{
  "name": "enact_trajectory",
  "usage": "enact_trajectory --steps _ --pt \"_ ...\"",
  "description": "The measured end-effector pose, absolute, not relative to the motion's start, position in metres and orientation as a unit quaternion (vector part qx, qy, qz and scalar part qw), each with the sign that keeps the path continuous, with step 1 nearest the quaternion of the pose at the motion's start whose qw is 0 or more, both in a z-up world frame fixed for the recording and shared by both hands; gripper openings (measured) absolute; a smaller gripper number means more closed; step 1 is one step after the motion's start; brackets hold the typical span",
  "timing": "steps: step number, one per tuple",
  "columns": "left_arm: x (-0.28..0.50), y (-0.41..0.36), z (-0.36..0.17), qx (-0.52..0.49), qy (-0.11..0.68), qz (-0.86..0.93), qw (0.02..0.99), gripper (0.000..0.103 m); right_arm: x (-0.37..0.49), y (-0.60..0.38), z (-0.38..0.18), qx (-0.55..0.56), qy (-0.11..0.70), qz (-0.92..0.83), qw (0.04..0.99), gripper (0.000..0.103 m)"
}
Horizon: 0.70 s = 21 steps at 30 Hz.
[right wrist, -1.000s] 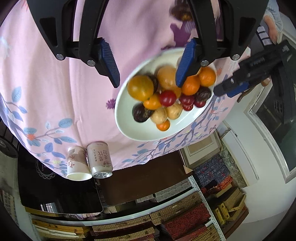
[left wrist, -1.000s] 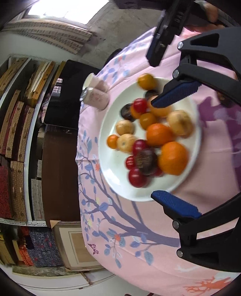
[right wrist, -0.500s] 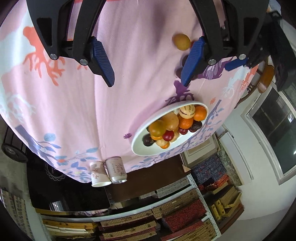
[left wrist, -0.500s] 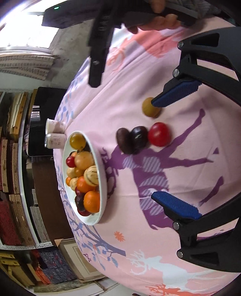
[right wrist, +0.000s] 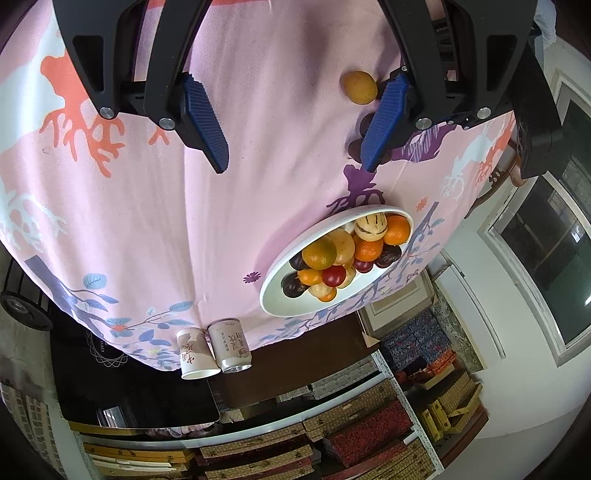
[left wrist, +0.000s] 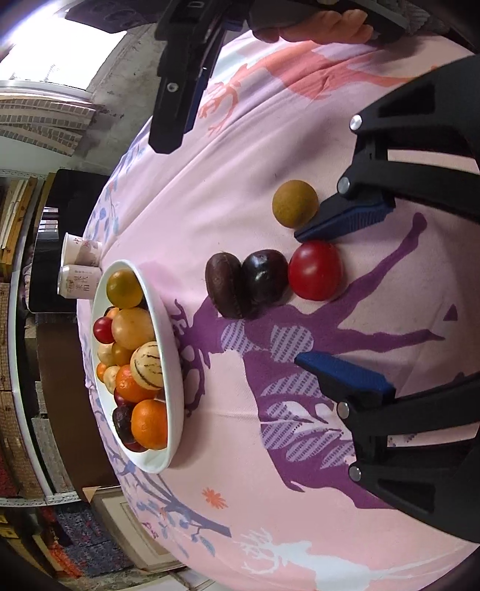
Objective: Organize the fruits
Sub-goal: 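Grasp a red plum with the left tool while the right tool grasps a small olive-brown fruit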
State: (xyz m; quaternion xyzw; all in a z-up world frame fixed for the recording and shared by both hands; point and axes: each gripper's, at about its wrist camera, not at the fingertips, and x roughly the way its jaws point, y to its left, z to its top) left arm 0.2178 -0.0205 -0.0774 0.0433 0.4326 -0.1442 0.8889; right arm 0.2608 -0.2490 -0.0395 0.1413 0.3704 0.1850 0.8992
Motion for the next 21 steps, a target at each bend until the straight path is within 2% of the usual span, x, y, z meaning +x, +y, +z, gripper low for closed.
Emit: enact_trajectory --steps 9,12,13,21 --pt "0.218 -0.027 -0.079 0.048 0.434 -0.161 0.885 0.047 0.263 -0.244 -0.044 0.130 0.381 0.185 0.897 0.075" --pt "0.220 -0.025 -0.078 0.032 0.434 -0.172 0.884 0.037 0.264 -0.241 -0.046 0.124 0.384 0.184 0.896 0.075" --pt "0.219 -0.025 -0.078 0.029 0.434 -0.176 0.883 0.031 0.264 -0.241 -0.047 0.122 0.385 0.184 0.896 0.075" --pt "0.217 0.005 -0.067 0.026 0.411 -0.100 0.906 0.031 0.259 -0.225 -0.053 0.088 0.396 0.201 0.892 0.075"
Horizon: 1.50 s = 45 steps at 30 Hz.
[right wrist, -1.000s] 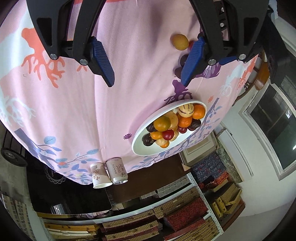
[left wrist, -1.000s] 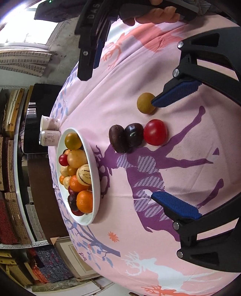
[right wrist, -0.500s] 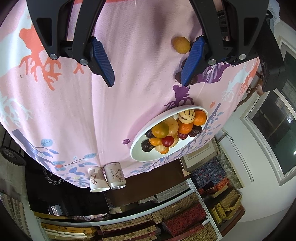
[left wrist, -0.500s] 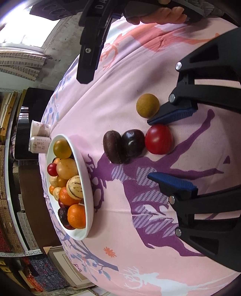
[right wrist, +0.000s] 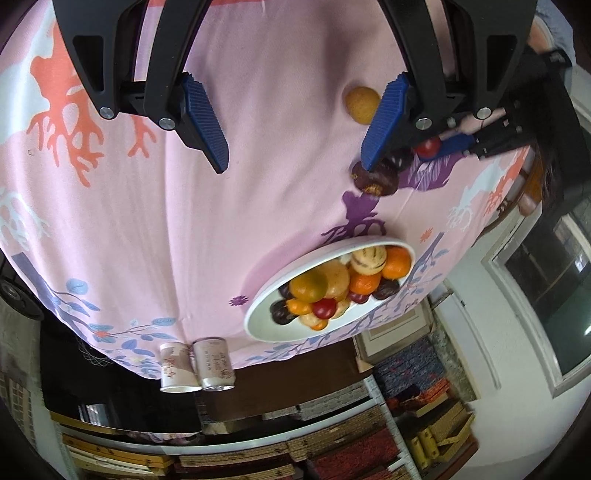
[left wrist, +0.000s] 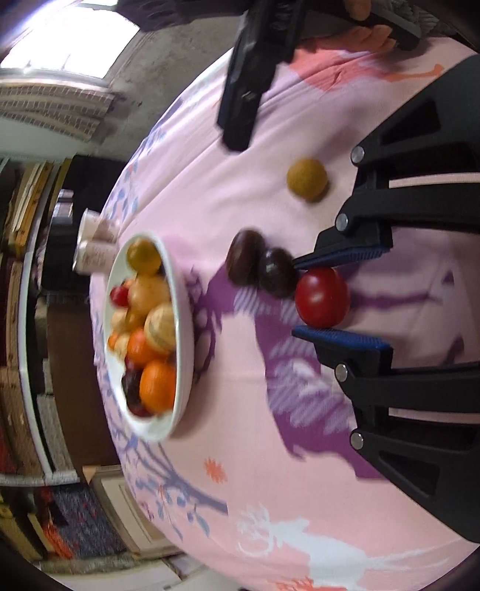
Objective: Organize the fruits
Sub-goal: 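Grasp a red plum with the left tool while the right tool grasps a small olive-brown fruit, then lower the red plum and olive-brown fruit onto the plate and open both tools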
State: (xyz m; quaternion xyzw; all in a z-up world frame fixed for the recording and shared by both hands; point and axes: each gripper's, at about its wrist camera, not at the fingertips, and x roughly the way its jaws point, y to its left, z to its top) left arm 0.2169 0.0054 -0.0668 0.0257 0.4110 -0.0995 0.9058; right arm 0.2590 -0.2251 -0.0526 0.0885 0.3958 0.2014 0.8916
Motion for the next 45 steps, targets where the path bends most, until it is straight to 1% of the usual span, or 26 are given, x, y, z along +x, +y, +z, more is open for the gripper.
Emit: enact_trajectory --steps 3,6,8,11,13,21,36,45 --pt "0.222 0.029 -0.065 0.003 0.413 -0.064 0.909 0.031 0.249 -0.208 -0.053 0.050 0.399 0.229 0.887 0.075" --pt "0.227 0.040 -0.068 -0.011 0.423 -0.059 0.904 0.031 0.233 -0.185 -0.057 -0.011 0.397 0.247 0.884 0.074" --pt "0.228 0.039 -0.070 -0.007 0.426 -0.060 0.903 0.031 0.226 -0.175 -0.060 -0.038 0.401 0.256 0.879 0.069" --pt "0.228 0.035 -0.072 0.002 0.427 -0.062 0.902 0.031 0.225 -0.175 -0.061 -0.038 0.407 0.257 0.876 0.059" --pt "0.229 0.035 -0.073 0.000 0.429 -0.062 0.901 0.031 0.227 -0.176 -0.064 -0.034 0.414 0.256 0.873 0.041" --pt "0.229 0.035 -0.075 0.001 0.431 -0.062 0.900 0.031 0.224 -0.165 -0.069 -0.053 0.423 0.271 0.863 0.025" --pt "0.226 0.032 -0.070 0.012 0.417 -0.053 0.907 0.031 0.227 -0.175 -0.063 -0.020 0.408 0.262 0.874 0.025" --pt "0.231 0.030 -0.051 0.016 0.393 -0.054 0.918 0.031 0.232 -0.186 -0.058 0.007 0.399 0.249 0.882 0.025"
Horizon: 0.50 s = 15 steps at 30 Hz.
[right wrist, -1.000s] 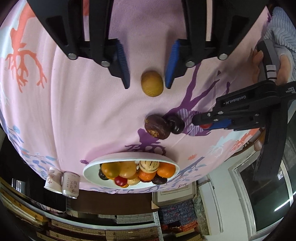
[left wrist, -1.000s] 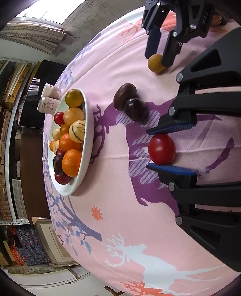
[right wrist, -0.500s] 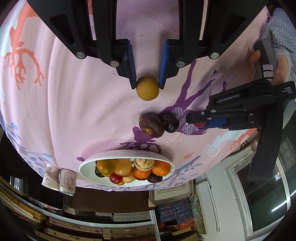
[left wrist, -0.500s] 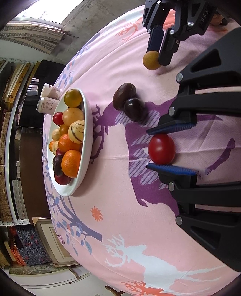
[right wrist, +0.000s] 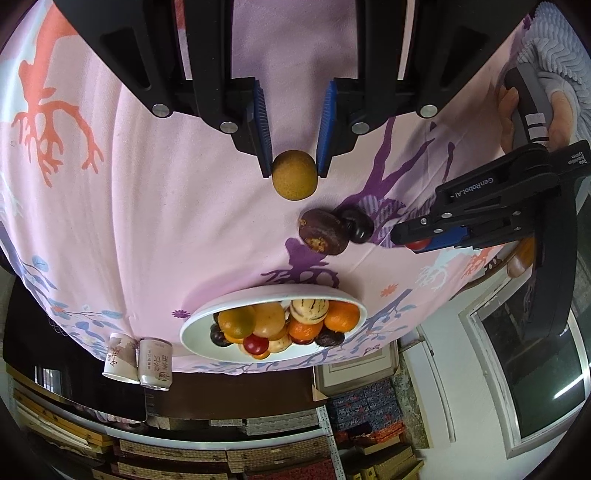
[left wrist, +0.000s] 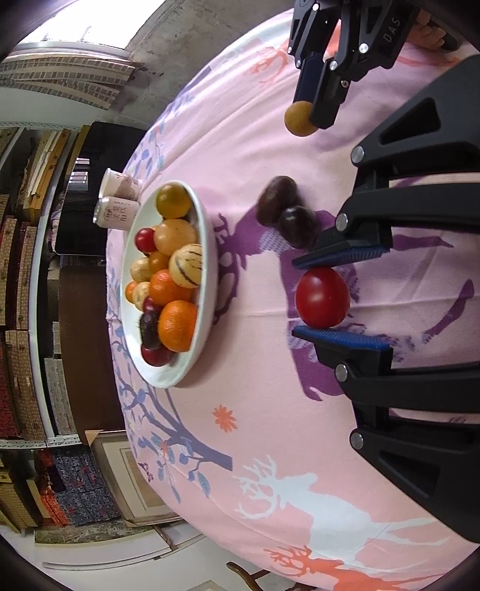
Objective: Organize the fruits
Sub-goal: 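Lower the red plum and olive-brown fruit onto the plate and open both tools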
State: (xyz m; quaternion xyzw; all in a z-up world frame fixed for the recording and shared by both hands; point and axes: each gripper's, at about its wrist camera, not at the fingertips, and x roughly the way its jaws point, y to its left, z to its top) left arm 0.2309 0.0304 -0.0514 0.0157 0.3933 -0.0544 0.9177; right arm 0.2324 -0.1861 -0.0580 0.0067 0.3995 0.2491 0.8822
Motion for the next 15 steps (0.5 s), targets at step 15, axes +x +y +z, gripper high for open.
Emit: enact_trajectory --steps 15 --pt "0.370 0.032 -0.011 -0.009 0.373 -0.052 0.926 0.031 0.373 -0.182 -0.004 0.068 0.373 0.205 0.903 0.025"
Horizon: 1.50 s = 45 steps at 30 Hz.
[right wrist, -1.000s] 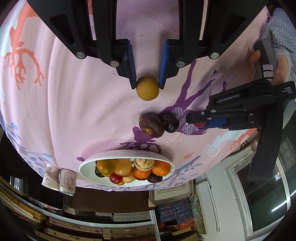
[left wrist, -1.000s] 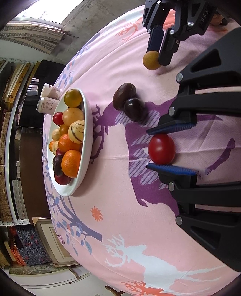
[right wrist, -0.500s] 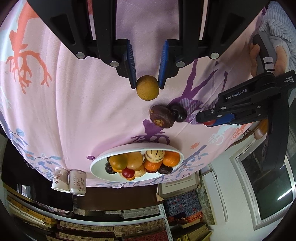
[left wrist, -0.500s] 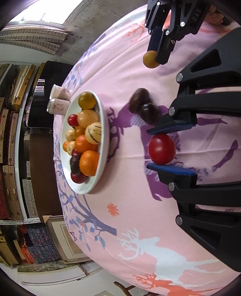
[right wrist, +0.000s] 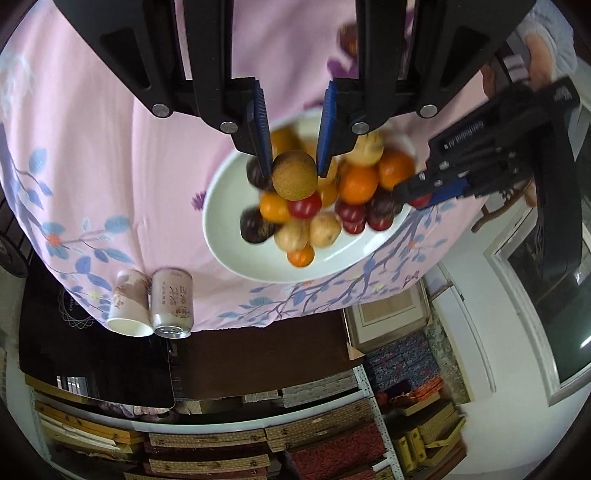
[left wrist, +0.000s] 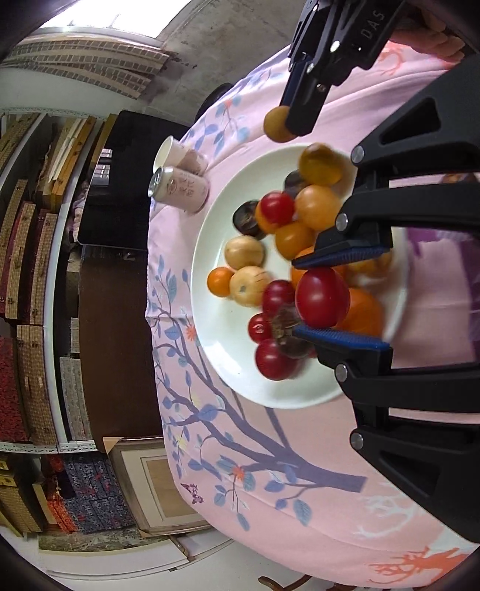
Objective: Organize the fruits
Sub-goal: 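Lower the red plum and olive-brown fruit onto the plate and open both tools, then grasp a dark plum with the left tool while the right tool grasps a dark brown fruit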
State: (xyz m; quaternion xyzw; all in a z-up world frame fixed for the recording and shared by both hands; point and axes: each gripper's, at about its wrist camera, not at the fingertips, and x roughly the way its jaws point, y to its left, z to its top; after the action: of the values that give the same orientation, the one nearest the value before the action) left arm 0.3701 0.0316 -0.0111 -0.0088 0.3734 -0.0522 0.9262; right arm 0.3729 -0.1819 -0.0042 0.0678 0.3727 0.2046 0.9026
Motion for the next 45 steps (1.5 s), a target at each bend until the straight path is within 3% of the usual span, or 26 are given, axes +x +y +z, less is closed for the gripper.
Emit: enact_trajectory --steps 3,4,5,6,14,22,27,31,45 --pt "0.392 0.037 -0.016 -0.028 0.376 -0.056 0.925 0.033 0.404 -0.178 -0.010 0.085 0.375 0.198 0.901 0.025" --pt "0.395 0.037 -0.017 -0.031 0.372 -0.059 0.926 0.054 0.414 -0.177 -0.012 0.097 0.377 0.197 0.900 0.028" --pt "0.397 0.038 -0.017 -0.030 0.370 -0.056 0.927 0.086 0.419 -0.178 -0.014 0.104 0.379 0.199 0.898 0.037" --pt "0.397 0.039 -0.018 -0.030 0.363 -0.046 0.930 0.092 0.425 -0.178 -0.017 0.109 0.381 0.203 0.895 0.061" --pt "0.391 0.058 -0.013 -0.073 0.362 -0.045 0.928 0.092 0.414 -0.188 -0.019 0.133 0.383 0.204 0.891 0.064" --pt "0.315 0.059 -0.028 -0.048 0.377 -0.046 0.924 0.093 0.348 -0.208 -0.024 0.113 0.363 0.178 0.907 0.079" --pt "0.271 0.046 -0.048 -0.026 0.397 -0.066 0.915 0.093 0.314 -0.226 -0.041 0.134 0.380 0.166 0.900 0.079" --pt "0.247 0.033 -0.051 0.011 0.387 -0.070 0.919 0.095 0.300 -0.236 -0.039 0.148 0.368 0.165 0.903 0.087" --pt "0.249 0.002 -0.073 0.070 0.414 -0.106 0.901 0.096 0.297 -0.234 -0.032 0.142 0.367 0.170 0.904 0.087"
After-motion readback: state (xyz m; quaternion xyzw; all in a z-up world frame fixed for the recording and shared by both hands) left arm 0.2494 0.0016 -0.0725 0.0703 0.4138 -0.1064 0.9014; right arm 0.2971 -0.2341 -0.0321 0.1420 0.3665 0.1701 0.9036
